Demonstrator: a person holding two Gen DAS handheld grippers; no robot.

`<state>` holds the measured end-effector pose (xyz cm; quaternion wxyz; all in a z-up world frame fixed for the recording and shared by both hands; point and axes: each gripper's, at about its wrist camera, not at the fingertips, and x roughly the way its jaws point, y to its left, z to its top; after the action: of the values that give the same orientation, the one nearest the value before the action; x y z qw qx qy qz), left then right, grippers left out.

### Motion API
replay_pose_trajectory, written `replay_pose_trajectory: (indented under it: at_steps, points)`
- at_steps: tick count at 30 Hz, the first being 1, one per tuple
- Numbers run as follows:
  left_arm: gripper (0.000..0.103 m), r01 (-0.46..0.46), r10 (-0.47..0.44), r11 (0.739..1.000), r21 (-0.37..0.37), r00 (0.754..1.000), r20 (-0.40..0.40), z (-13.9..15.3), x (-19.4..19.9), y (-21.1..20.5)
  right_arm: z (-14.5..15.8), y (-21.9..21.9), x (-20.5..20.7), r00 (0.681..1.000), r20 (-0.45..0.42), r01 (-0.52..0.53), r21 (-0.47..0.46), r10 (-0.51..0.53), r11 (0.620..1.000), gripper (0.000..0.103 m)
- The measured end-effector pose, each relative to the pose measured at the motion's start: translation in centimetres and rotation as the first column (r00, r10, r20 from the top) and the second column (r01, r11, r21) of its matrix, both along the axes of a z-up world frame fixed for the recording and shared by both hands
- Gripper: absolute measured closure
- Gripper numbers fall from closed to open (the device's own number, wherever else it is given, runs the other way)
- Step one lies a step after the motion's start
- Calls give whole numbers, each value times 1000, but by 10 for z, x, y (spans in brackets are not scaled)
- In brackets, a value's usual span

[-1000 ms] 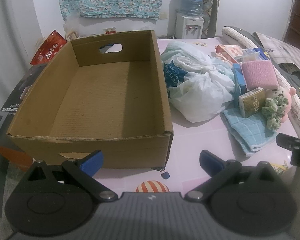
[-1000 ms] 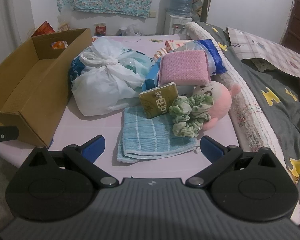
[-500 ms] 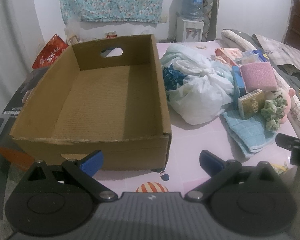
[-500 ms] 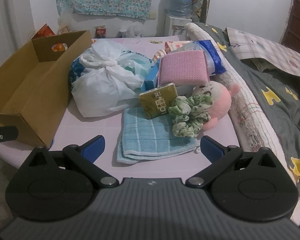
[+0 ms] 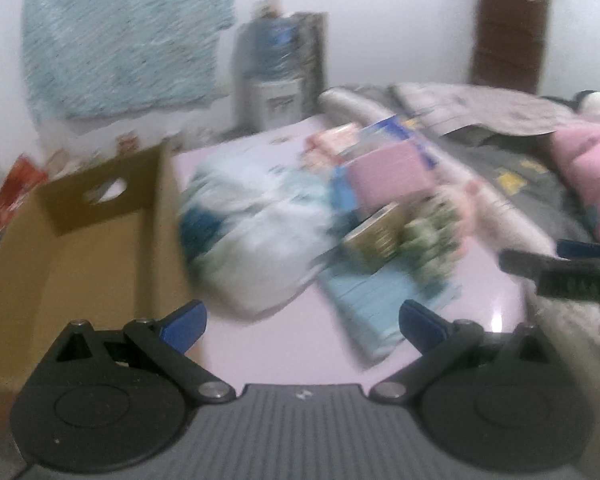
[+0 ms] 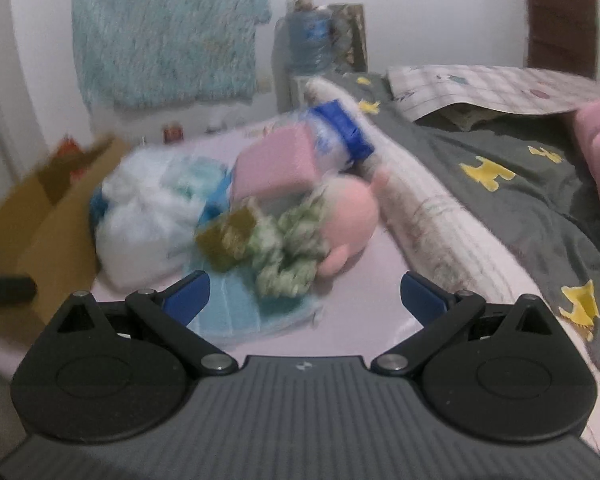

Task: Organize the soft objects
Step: 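Grasp the pink sponge with the left tool while the right tool grasps the pink plush doll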

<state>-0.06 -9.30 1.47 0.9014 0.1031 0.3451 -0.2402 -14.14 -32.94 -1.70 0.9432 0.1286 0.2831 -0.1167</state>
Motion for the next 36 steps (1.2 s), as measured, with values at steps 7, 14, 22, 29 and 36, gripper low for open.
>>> replay_pose_trajectory:
  at_steps: [7,14,22,29,36]
  points:
    - [0,127,-116,988,-84,985,124,15,24,-53,16,-61,52,992,108,-79,164,62,983,2]
    - [0,266,-265,964,25,940,216,17,78,-119,15,-99,113,988,134,-118,311,79,943,8]
    - [0,543,-577,809,224,808,125,-22,140,-184,-16,-121,98,995,99,-39,334,6,942,8]
    - [0,667,-709,662,343,705,-3,-66,177,-213,-46,-128,83,1000,25,-6,366,-3,931,8]
    - [3,694,-720,610,382,687,-98,-94,195,-230,-69,-133,98,1000,5,12,455,-16,891,8]
